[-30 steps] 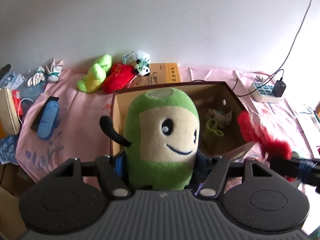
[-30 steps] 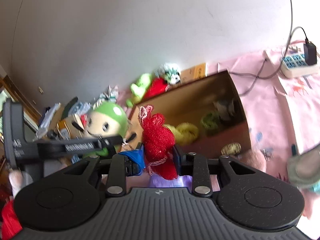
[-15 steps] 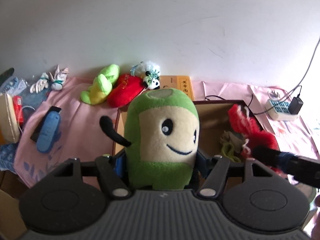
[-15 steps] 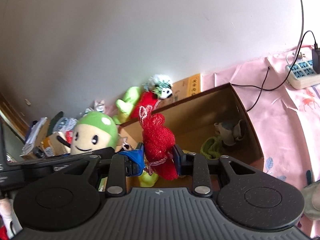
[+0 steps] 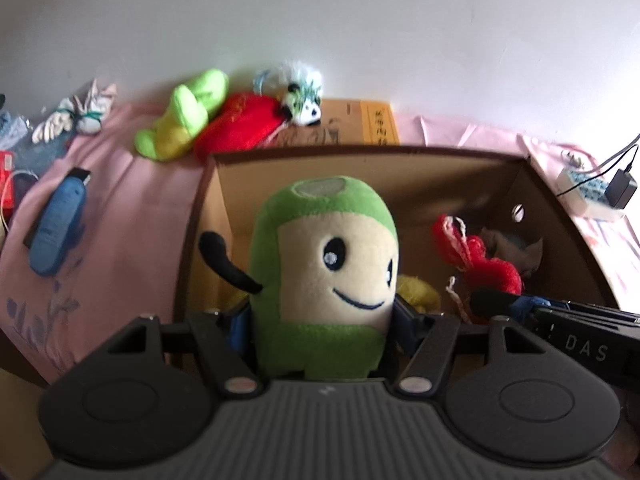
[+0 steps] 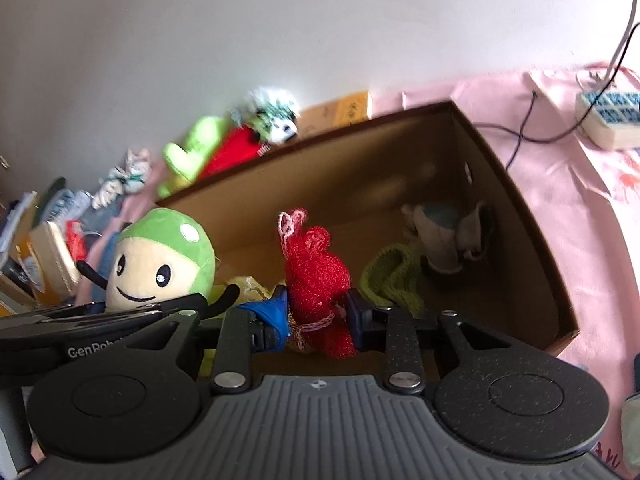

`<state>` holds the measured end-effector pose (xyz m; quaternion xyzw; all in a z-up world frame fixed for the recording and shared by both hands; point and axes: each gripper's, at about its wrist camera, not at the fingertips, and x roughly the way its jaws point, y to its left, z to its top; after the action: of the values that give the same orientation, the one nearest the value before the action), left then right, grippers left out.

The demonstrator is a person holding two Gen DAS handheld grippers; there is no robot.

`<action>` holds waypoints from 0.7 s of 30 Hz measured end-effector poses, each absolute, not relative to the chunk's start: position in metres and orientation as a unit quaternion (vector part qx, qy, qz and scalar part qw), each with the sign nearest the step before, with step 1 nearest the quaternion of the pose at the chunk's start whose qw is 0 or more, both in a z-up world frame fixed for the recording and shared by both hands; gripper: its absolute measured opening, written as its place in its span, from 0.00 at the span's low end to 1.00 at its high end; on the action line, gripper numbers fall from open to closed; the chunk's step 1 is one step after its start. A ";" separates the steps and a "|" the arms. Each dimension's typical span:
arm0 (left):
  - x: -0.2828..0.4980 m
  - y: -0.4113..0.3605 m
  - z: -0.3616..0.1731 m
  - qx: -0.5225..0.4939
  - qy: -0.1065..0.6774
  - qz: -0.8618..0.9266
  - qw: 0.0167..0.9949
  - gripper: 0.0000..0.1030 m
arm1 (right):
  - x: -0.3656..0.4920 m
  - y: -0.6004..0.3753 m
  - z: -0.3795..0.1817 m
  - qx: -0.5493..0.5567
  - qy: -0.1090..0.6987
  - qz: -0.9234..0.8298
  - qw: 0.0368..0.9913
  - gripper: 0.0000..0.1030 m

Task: Organize soft objects
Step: 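Carry the red mesh toy and green plush doll over the brown box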

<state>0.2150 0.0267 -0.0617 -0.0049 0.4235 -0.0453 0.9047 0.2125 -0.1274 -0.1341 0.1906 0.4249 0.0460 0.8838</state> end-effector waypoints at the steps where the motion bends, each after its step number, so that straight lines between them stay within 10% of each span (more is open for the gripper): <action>1: 0.217 0.026 -0.066 -0.003 0.429 -0.045 0.902 0.65 | 0.214 -0.127 -0.138 0.189 0.432 0.043 0.881 0.12; 21: 0.223 0.021 -0.090 0.001 0.462 -0.068 0.884 0.68 | 0.208 -0.128 -0.139 0.217 0.467 0.015 0.857 0.14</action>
<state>0.2232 0.0213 -0.0899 0.0008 0.4619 -0.0683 0.8843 0.2077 -0.1276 -0.1385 0.2172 0.4673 0.0152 0.8568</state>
